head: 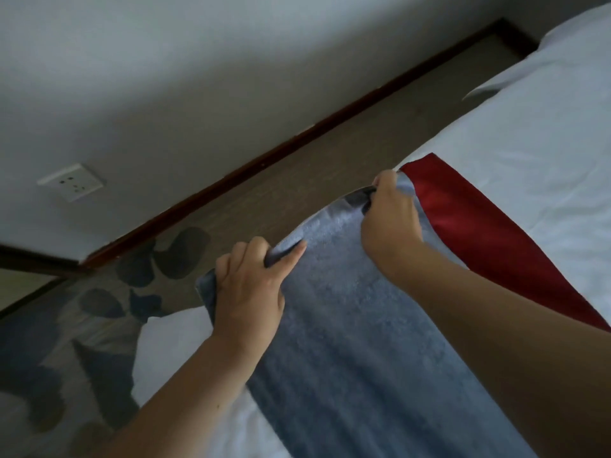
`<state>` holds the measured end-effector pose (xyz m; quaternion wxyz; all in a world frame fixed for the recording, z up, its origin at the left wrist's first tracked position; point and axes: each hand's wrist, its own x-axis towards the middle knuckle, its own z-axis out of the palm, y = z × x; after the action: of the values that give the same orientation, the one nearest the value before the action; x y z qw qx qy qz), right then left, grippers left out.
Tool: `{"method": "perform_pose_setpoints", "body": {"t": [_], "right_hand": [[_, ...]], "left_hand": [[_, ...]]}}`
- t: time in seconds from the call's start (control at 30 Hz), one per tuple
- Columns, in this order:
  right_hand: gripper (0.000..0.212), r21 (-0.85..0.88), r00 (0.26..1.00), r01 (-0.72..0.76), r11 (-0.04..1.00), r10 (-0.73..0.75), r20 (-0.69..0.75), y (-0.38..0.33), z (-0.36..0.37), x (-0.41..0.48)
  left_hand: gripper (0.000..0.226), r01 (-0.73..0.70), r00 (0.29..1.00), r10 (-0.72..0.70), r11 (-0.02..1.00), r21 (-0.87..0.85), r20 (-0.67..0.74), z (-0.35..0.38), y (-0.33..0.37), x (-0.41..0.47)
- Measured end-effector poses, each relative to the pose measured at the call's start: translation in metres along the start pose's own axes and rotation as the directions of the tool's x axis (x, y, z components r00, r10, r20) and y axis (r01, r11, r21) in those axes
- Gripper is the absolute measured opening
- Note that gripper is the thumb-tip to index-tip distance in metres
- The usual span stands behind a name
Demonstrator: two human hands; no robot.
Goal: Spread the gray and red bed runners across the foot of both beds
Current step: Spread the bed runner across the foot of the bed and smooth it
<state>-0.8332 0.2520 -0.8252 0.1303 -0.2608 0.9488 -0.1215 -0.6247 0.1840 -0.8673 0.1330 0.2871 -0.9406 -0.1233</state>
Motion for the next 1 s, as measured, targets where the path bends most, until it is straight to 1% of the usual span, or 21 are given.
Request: {"method": "perform_pose_setpoints", "body": {"t": [0.1,0.17,0.23,0.27,0.3,0.33,0.37,0.4,0.43,0.47,0.5,0.53,0.57,0.6,0.63,0.67,0.7,0.73,0.8,0.9,1.0], "right_hand": [[0.021,-0.056,0.995,0.049,0.997,-0.053,-0.081,-0.035,-0.006,0.018],[0.025,-0.065,0.975,0.162,0.985,-0.17,-0.142,-0.065,-0.01,0.038],[0.028,-0.049,0.936,0.288,0.956,-0.292,-0.197,-0.101,-0.011,0.062],[0.029,-0.084,0.915,0.329,0.94,-0.34,-0.218,-0.118,-0.008,0.074],[0.031,-0.133,0.9,0.344,0.929,-0.367,-0.235,-0.133,-0.002,0.083],[0.034,-0.207,0.898,0.341,0.917,-0.383,-0.218,-0.143,0.008,0.089],[0.039,-0.236,0.912,0.332,0.913,-0.375,-0.168,-0.148,0.02,0.092],[0.05,-0.203,0.934,0.323,0.924,-0.346,-0.09,-0.147,0.032,0.091],[0.064,-0.149,0.954,0.301,0.942,-0.3,0.03,-0.138,0.046,0.086],[0.075,-0.114,0.952,0.276,0.954,-0.256,0.167,-0.123,0.059,0.075],[0.078,-0.122,0.928,0.264,0.957,-0.217,0.303,-0.106,0.072,0.061],[0.073,-0.136,0.891,0.263,0.955,-0.187,0.414,-0.089,0.083,0.047],[0.06,-0.139,0.868,0.266,0.954,-0.174,0.465,-0.075,0.092,0.031],[0.045,-0.141,0.874,0.284,0.948,-0.196,0.445,-0.063,0.098,0.018],[0.037,-0.147,0.901,0.308,0.94,-0.239,0.362,-0.057,0.101,0.008],[0.035,-0.16,0.924,0.324,0.932,-0.276,0.264,-0.055,0.101,0.003],[0.032,-0.169,0.937,0.32,0.932,-0.285,0.203,-0.055,0.098,0.0],[0.03,-0.179,0.945,0.308,0.934,-0.278,0.174,-0.054,0.094,-0.001],[0.03,-0.19,0.95,0.28,0.941,-0.244,0.194,-0.054,0.085,-0.001],[0.035,-0.184,0.93,0.309,0.933,-0.256,0.265,-0.045,0.071,-0.006],[0.037,-0.156,0.926,0.363,0.918,-0.338,0.166,-0.005,0.055,-0.016]], "left_hand": [[0.091,0.017,0.999,-0.014,0.998,0.06,-0.051,-0.008,-0.023,0.024],[0.088,0.035,0.992,-0.02,0.992,0.118,-0.125,-0.018,-0.047,0.045],[0.084,0.091,0.982,-0.062,0.983,0.162,-0.18,-0.03,-0.079,0.067],[0.084,0.121,0.98,-0.09,0.977,0.173,-0.177,-0.034,-0.095,0.076],[0.083,0.148,0.982,-0.122,0.973,0.18,-0.147,-0.035,-0.111,0.085],[0.082,0.176,0.983,-0.16,0.966,0.19,-0.095,-0.034,-0.124,0.089],[0.076,0.208,0.978,-0.206,0.953,0.218,-0.033,-0.029,-0.134,0.091],[0.069,0.241,0.965,-0.258,0.935,0.26,0.035,-0.022,-0.141,0.089],[0.062,0.272,0.941,-0.315,0.92,0.282,0.121,-0.013,-0.144,0.084],[0.059,0.303,0.904,-0.363,0.916,0.261,0.225,-0.004,-0.144,0.077],[0.058,0.342,0.854,-0.394,0.917,0.204,0.34,0.006,-0.14,0.068],[0.058,0.389,0.795,-0.402,0.912,0.127,0.454,0.015,-0.134,0.056],[0.059,0.427,0.744,-0.379,0.903,0.045,0.55,0.023,-0.125,0.044],[0.06,0.439,0.72,-0.331,0.898,-0.03,0.609,0.028,-0.113,0.032],[0.062,0.428,0.723,-0.281,0.899,-0.089,0.631,0.032,-0.1,0.021],[0.066,0.41,0.736,-0.241,0.902,-0.134,0.632,0.033,-0.089,0.015],[0.071,0.406,0.749,-0.219,0.897,-0.172,0.625,0.032,-0.079,0.013],[0.075,0.42,0.754,-0.218,0.886,-0.2,0.62,0.029,-0.072,0.015],[0.076,0.422,0.755,-0.2,0.877,-0.231,0.624,0.022,-0.06,0.023],[0.077,0.301,0.769,-0.072,0.917,-0.26,0.635,0.013,-0.037,0.032],[0.083,0.156,0.781,0.055,0.948,-0.278,0.622,0.012,-0.005,0.035]]}}
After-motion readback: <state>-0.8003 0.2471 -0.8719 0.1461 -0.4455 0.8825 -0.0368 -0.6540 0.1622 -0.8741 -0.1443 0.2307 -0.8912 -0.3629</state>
